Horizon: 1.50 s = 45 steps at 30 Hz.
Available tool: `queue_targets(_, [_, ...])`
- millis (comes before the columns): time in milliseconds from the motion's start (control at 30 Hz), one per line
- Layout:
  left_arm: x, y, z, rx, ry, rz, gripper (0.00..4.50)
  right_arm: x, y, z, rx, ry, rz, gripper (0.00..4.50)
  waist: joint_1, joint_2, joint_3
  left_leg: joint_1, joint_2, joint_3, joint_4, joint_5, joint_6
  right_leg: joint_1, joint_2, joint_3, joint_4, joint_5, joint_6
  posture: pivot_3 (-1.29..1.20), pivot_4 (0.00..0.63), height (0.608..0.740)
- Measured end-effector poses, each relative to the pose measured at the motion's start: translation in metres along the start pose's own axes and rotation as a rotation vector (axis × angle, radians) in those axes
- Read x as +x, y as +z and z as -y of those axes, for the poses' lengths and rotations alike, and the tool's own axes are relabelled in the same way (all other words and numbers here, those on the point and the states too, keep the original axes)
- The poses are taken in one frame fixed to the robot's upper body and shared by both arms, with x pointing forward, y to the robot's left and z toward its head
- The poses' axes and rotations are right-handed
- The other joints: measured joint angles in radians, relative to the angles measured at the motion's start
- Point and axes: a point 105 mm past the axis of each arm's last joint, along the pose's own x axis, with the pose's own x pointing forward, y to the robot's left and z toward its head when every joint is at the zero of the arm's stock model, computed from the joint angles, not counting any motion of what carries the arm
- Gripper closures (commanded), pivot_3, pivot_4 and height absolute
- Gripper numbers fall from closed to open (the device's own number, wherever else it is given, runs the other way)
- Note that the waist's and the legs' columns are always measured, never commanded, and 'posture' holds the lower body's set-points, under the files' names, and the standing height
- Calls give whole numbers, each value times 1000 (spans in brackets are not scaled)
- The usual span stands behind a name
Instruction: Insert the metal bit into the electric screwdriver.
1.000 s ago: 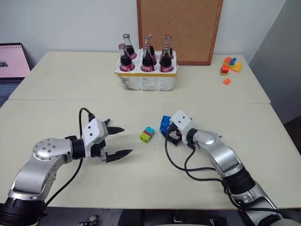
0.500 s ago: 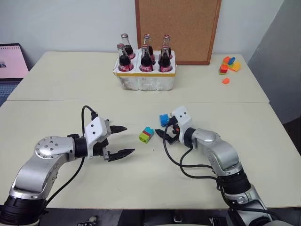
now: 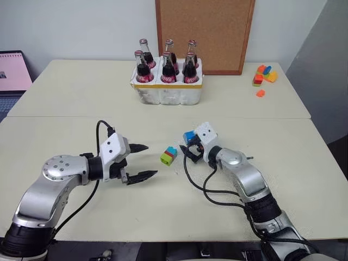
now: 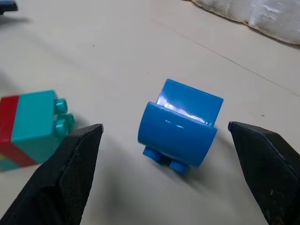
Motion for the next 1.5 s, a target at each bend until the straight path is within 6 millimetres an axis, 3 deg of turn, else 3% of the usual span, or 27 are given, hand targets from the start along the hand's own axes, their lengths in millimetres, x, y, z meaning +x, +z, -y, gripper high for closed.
queue_targets(367, [2,3,2,-18,-10,34,0,-1,4,7,18,-27,22,3030,0,0,0,0,0,0,0,0,0,0,0,0,0,0,0,0,150,740])
queue_targets(533, [3,7,-1,-15,6,49,0,-4,3,7,14,-17,27,3026,0,0,0,0,0,0,0,0,0,0,0,0,0,0,0,0,150,740])
queue_targets(633, [9,19,-1,-14,10,108,0,-16,10,15,-17,-27,60,3026,4,0,0,-1,-1,0,0,0,0,0,-2,0,0,0,0,0,150,740])
queue_targets(767, [20,45,8,-30,-47,219,0,-55,17,63,-58,-189,102,3026,12,0,0,-2,-4,1,1,0,0,1,-5,0,-1,0,2,0,150,740])
queue_targets(900, [35,64,20,-18,-139,298,0,-100,-4,117,-38,-424,60,3026,18,-1,0,-1,-4,2,0,0,0,1,-5,0,-1,0,3,0,150,740])
queue_targets(1100, [72,84,40,10,-295,373,0,-144,-31,168,66,-704,44,3026,12,0,0,0,-5,4,0,0,0,2,-2,0,0,0,3,0,150,740])
queue_targets(1400, [100,91,51,68,-373,411,0,-160,-64,195,173,-815,-15,3026,1,2,-1,0,-4,5,0,0,0,2,2,2,0,0,2,0,150,740])
queue_targets(1467, [104,88,52,77,-380,402,0,-162,-64,196,182,-822,-11,2325,1,2,-1,0,-4,5,0,0,0,2,2,2,0,0,2,0,150,740])
queue_targets(1500, [104,88,53,84,-380,404,0,-162,-64,197,191,-823,-6,2204,1,2,-1,0,-4,5,0,0,0,2,2,2,0,0,2,0,150,740])
